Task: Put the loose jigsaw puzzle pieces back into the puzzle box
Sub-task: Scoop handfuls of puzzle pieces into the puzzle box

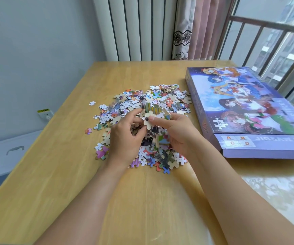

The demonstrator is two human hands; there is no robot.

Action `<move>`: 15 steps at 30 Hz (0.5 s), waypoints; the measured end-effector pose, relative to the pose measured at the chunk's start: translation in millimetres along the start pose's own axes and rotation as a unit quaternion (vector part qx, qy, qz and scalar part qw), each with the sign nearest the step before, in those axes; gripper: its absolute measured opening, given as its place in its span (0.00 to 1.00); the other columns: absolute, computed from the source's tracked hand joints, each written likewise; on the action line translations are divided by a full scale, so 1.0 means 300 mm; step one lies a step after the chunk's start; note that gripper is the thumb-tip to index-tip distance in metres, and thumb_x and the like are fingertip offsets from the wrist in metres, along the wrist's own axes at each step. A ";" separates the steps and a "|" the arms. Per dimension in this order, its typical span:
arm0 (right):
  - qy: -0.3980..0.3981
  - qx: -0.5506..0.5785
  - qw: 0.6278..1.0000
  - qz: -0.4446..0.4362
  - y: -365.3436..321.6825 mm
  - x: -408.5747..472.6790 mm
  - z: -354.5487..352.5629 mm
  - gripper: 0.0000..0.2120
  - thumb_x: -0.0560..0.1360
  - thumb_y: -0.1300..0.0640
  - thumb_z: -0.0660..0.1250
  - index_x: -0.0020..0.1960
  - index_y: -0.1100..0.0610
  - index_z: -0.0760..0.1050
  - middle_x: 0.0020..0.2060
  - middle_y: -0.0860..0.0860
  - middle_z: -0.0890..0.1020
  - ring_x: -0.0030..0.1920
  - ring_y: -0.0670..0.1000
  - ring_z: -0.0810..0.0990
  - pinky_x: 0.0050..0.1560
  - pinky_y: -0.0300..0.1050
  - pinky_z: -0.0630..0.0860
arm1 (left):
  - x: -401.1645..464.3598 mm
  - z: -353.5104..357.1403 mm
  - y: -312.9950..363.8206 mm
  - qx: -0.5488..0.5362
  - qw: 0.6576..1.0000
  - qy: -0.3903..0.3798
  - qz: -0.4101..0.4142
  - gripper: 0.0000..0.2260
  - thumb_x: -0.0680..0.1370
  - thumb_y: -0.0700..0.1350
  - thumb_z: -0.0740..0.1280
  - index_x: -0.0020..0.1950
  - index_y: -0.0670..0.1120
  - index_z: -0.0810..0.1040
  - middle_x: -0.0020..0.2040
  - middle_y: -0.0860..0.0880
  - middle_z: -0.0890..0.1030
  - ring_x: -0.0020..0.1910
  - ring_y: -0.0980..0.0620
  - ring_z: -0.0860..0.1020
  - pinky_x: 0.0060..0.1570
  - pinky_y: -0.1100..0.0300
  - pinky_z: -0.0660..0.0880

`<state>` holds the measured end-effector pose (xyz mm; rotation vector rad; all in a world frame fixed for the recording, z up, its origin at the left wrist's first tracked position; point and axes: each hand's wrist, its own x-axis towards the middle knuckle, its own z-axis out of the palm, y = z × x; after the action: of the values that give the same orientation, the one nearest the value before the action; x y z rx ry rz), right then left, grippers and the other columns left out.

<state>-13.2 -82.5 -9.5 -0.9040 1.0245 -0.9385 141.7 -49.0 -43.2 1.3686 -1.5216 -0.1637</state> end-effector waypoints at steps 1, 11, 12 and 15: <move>0.016 0.008 1.000 0.006 0.000 0.007 -0.005 0.14 0.70 0.59 0.79 0.53 0.63 0.83 0.48 0.56 0.87 0.48 0.55 0.86 0.45 0.52 0.82 | 0.001 0.000 0.001 -0.002 1.000 -0.003 0.000 0.20 0.74 0.43 0.75 0.66 0.51 0.78 0.45 0.60 0.83 0.47 0.62 0.81 0.48 0.76 0.71; 0.087 0.122 0.988 0.030 -0.026 -0.003 0.003 0.31 0.71 0.61 0.78 0.71 0.61 0.72 0.49 0.53 0.86 0.46 0.52 0.84 0.43 0.46 0.81 | -0.013 -0.006 0.000 -0.003 1.000 0.023 0.008 0.11 0.76 0.47 0.71 0.59 0.51 0.79 0.44 0.63 0.81 0.47 0.65 0.79 0.48 0.73 0.71; 0.087 0.129 0.987 0.031 -0.032 -0.016 0.005 0.29 0.72 0.60 0.77 0.70 0.61 0.73 0.50 0.53 0.86 0.47 0.52 0.84 0.44 0.47 0.81 | -0.018 -0.009 0.004 -0.002 1.000 0.025 0.009 0.10 0.77 0.46 0.72 0.58 0.50 0.79 0.43 0.63 0.81 0.47 0.64 0.80 0.48 0.70 0.72; 0.084 0.153 0.983 0.050 -0.058 -0.047 0.004 0.19 0.74 0.59 0.76 0.63 0.59 0.79 0.56 0.54 0.85 0.51 0.53 0.83 0.53 0.51 0.80 | -0.024 -0.014 0.008 0.000 0.999 0.046 0.027 0.08 0.77 0.44 0.71 0.55 0.49 0.80 0.43 0.61 0.81 0.46 0.63 0.80 0.51 0.62 0.77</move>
<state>-19.0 -74.8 11.0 -0.5192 1.0239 -1.0668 142.0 -40.3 -43.8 1.3164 -1.4803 -0.0670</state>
